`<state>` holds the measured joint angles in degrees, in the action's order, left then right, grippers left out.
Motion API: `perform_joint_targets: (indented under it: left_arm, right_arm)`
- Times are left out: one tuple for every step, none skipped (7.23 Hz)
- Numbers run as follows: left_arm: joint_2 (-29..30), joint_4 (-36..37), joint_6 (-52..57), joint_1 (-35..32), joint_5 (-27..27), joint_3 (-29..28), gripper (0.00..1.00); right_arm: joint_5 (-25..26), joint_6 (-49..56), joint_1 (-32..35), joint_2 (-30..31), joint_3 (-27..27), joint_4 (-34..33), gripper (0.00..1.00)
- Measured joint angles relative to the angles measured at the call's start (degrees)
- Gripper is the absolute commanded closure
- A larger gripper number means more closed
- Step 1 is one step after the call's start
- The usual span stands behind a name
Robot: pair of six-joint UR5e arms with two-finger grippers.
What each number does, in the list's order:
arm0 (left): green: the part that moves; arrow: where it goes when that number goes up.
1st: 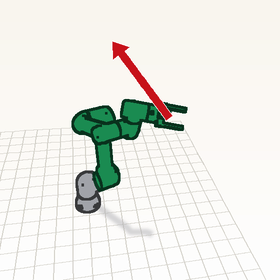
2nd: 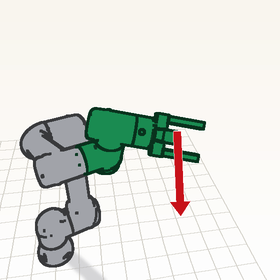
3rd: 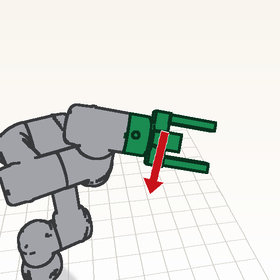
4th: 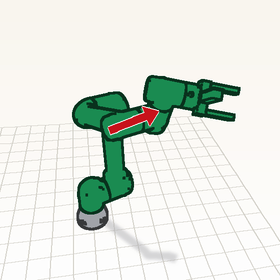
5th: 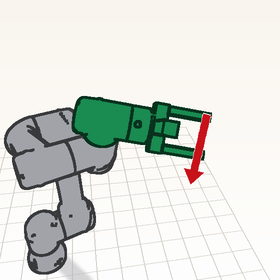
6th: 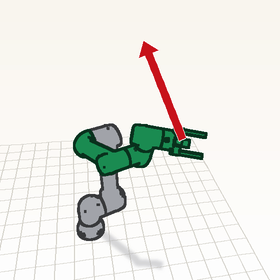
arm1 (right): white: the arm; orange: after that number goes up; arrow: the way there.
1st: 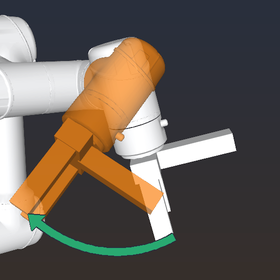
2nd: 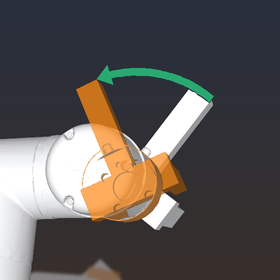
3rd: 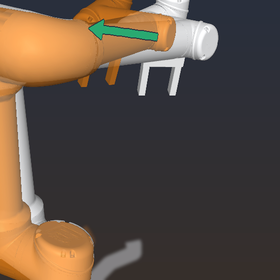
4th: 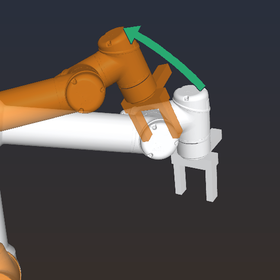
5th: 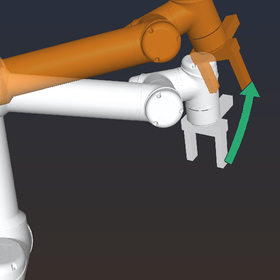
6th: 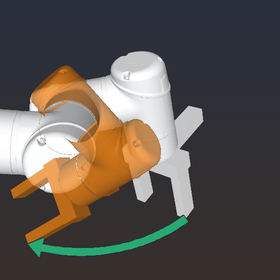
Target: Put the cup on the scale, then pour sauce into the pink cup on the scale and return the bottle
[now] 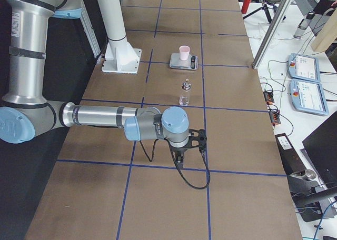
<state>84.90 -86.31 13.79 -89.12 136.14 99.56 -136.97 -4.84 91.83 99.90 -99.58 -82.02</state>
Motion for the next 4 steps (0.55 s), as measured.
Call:
perform_joint_targets:
  left_arm:
    - [0.00,0.00,0.03,0.00,0.00,-0.07,0.00]
    - [0.01,0.00,0.07,0.00,0.00,-0.15,0.00]
    - [0.05,0.00,0.07,0.00,0.00,-0.15,0.00]
    - [0.08,0.00,0.04,0.00,0.00,-0.16,0.00]
  right_arm:
    - [-0.29,0.24,-0.24,0.46,-0.21,0.46,0.00]
    - [-0.45,0.37,-1.10,0.63,-0.58,0.99,0.00]
    - [-0.46,0.44,-2.53,0.75,-1.01,1.27,0.00]
    - [-0.28,0.52,-3.87,0.86,-1.60,1.40,0.00]
